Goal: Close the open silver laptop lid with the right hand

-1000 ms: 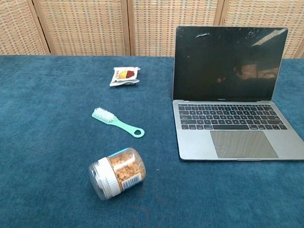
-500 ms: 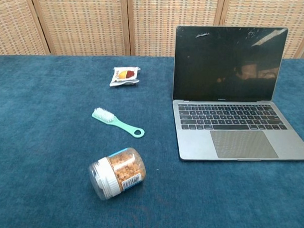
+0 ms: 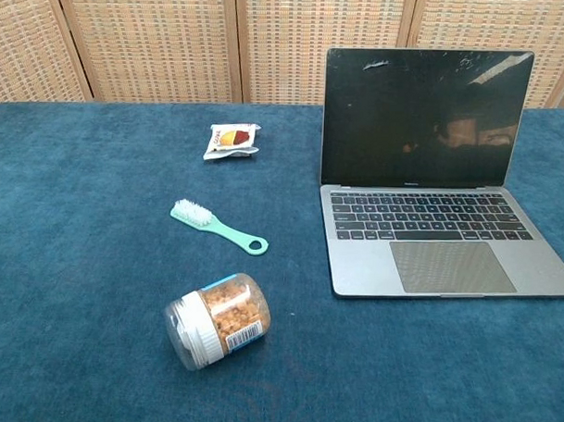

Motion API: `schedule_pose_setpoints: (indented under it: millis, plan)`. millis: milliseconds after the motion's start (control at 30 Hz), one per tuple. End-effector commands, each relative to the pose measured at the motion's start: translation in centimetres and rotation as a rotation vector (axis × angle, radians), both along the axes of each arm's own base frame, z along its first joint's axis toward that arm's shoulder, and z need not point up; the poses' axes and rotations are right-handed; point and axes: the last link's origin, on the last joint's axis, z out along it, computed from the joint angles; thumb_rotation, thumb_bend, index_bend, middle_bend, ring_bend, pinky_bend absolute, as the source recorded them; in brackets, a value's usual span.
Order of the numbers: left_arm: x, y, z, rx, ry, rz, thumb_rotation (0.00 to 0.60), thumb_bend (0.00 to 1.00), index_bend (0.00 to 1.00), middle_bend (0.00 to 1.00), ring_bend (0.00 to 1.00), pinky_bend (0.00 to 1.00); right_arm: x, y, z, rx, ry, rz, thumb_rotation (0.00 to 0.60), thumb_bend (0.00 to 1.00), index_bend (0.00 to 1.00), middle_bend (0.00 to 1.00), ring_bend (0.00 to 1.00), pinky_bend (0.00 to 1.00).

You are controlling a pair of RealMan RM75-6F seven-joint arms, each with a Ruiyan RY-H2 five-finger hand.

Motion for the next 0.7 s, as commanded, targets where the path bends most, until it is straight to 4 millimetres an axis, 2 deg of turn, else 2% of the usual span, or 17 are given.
schedule_pose_setpoints:
  millis: [33, 333, 567, 700]
  plan:
    - [0.0, 0.0, 0.0, 0.002, -0.001, -0.002, 0.6, 0.01, 0.0, 0.0, 0.0, 0.0, 0.2, -0.1, 0.0, -0.004, -0.003, 0.009, 0.6, 0.16, 0.03, 0.0, 0.0, 0.0]
    - [-0.1, 0.1, 0.0, 0.003, -0.001, 0.001, 0.6, 0.01, 0.0, 0.0, 0.0, 0.0, 1.9, -1.8, 0.5, -0.032, 0.004, 0.086, 0.6, 0.16, 0.03, 0.0, 0.0, 0.0]
    - [-0.1, 0.3, -0.2, -0.007, -0.002, 0.003, 0.6, 0.01, 0.0, 0.0, 0.0, 0.0, 5.4, -5.1, 1.3, -0.038, 0.029, 0.161, 0.6, 0.19, 0.05, 0.0, 0.0, 0.0]
    - [-0.1, 0.3, -0.2, -0.004, -0.001, 0.002, 0.6, 0.01, 0.0, 0.0, 0.0, 0.0, 7.6, -8.1, 1.1, -0.047, 0.07, 0.211, 0.6, 0.21, 0.09, 0.0, 0.0, 0.0]
